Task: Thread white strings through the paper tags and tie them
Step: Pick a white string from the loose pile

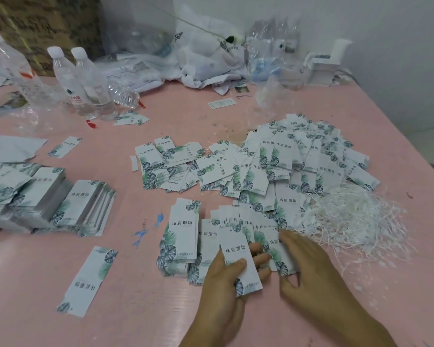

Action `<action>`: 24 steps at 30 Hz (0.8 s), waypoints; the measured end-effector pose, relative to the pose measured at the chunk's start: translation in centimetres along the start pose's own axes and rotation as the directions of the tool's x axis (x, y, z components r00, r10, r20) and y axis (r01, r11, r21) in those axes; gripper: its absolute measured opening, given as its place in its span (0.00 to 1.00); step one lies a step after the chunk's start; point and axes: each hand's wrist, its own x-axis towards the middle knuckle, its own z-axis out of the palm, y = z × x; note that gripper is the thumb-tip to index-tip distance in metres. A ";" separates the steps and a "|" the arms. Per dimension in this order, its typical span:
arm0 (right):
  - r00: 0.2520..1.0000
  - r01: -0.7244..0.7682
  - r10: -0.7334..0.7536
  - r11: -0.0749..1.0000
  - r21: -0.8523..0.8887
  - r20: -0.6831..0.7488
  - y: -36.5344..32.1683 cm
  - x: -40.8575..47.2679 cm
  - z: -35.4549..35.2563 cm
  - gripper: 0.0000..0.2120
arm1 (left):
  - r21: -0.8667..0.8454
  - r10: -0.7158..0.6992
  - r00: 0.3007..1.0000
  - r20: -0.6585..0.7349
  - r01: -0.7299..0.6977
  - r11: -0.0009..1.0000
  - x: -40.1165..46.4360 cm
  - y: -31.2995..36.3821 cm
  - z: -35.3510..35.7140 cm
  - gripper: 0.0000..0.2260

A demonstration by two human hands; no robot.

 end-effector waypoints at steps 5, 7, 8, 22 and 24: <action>0.948 0.129 -0.133 0.991 -0.034 -0.289 -0.4 -0.6 1.4 0.19 | 0.010 0.046 0.999 0.020 -0.046 0.999 0.2 -1.5 -0.2 0.20; 0.921 0.146 -0.148 0.989 -0.032 -0.360 -0.4 -0.7 1.9 0.24 | 0.012 0.065 0.997 0.028 -0.066 0.998 -0.1 -2.0 -0.3 0.20; 0.913 0.141 -0.136 0.990 -0.015 -0.386 -0.4 -0.8 1.9 0.27 | 0.003 0.069 0.997 0.032 -0.069 0.998 -0.3 -2.0 -0.2 0.19; 0.619 0.401 -0.269 0.916 0.003 -0.738 -1.2 -1.8 2.3 0.11 | -0.036 0.022 0.995 0.093 -0.019 0.999 -1.5 -2.0 -0.1 0.16; 0.614 0.479 -0.390 0.875 -0.068 -0.686 -2.1 -1.8 2.6 0.12 | -0.086 0.024 0.996 0.090 -0.016 0.996 -1.7 -2.8 0.4 0.18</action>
